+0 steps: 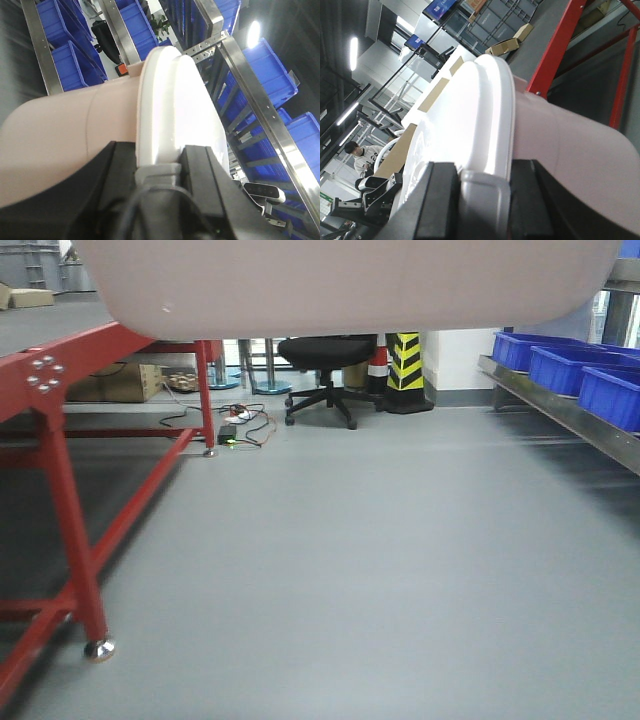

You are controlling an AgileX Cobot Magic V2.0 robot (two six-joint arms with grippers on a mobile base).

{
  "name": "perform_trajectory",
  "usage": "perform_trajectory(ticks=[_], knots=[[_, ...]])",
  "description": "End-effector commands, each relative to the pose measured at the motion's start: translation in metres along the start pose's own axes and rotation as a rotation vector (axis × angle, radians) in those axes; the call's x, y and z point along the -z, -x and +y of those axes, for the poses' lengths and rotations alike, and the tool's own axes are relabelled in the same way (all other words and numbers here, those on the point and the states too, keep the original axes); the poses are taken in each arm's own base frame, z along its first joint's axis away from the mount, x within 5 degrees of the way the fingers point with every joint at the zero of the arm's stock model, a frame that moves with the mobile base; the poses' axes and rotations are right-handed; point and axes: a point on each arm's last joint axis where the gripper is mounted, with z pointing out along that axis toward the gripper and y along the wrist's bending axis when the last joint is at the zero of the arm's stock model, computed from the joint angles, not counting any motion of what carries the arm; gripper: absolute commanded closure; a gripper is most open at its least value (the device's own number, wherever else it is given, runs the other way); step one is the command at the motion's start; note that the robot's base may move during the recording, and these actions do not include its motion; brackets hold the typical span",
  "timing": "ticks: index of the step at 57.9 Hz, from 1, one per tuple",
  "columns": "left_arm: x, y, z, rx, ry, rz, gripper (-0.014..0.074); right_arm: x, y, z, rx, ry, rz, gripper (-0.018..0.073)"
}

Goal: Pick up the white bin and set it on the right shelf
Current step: 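Carry the bin with both grippers while driving to the blue-crate shelving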

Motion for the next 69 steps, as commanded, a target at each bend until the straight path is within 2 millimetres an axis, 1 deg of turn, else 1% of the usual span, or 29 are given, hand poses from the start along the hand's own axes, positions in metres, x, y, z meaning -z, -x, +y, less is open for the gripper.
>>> perform_trajectory(ticks=[1,69], knots=[[0.0022,-0.0193,-0.0494,-0.030,-0.322,0.184,0.0722,0.0048,-0.0036,0.0465,-0.005,0.313,0.067,0.0498],[0.0019,-0.0190,-0.0487,-0.029,-0.320,0.183,0.0722,0.0046,-0.0030,0.0459,-0.006,0.306,0.061,0.0498]])
